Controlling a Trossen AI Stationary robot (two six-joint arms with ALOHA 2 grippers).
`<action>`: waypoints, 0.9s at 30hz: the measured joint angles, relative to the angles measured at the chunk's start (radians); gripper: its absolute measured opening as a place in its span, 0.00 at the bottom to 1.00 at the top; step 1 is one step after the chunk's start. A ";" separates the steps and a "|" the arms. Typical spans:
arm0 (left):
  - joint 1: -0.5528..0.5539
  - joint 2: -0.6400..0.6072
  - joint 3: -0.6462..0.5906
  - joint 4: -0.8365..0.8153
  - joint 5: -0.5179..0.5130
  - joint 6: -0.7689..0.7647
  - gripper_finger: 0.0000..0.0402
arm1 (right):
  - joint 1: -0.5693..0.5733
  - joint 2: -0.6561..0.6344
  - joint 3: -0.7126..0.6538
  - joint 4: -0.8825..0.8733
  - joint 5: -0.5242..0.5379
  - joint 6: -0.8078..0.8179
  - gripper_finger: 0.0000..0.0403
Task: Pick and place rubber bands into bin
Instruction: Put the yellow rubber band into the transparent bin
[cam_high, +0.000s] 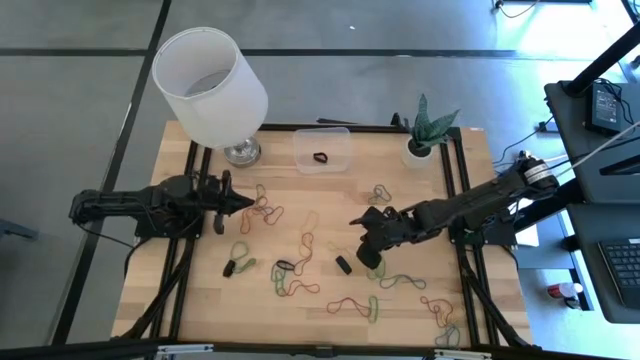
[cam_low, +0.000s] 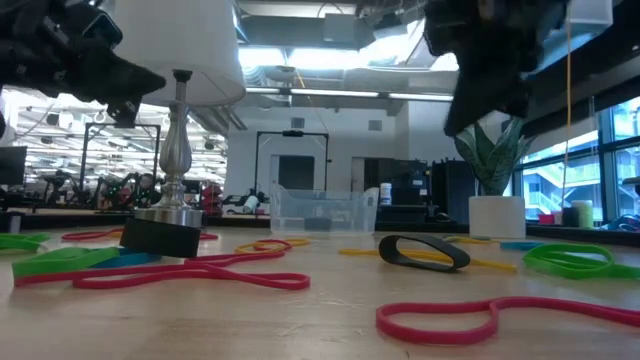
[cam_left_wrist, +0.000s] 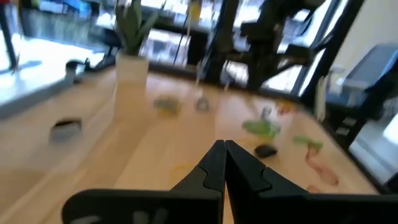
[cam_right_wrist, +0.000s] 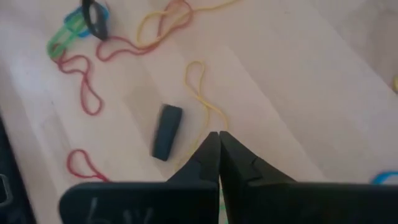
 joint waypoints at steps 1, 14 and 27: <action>-0.010 0.033 0.019 -0.020 -0.016 -0.009 0.00 | 0.000 -0.015 -0.030 0.033 -0.006 -0.006 0.00; -0.143 0.680 0.386 -0.241 -0.285 -0.152 0.00 | 0.000 -0.366 -0.450 0.334 -0.022 -0.076 0.00; -0.132 1.120 0.709 -0.731 -0.237 -0.498 0.00 | -0.006 -0.695 -0.634 0.341 -0.022 -0.252 0.00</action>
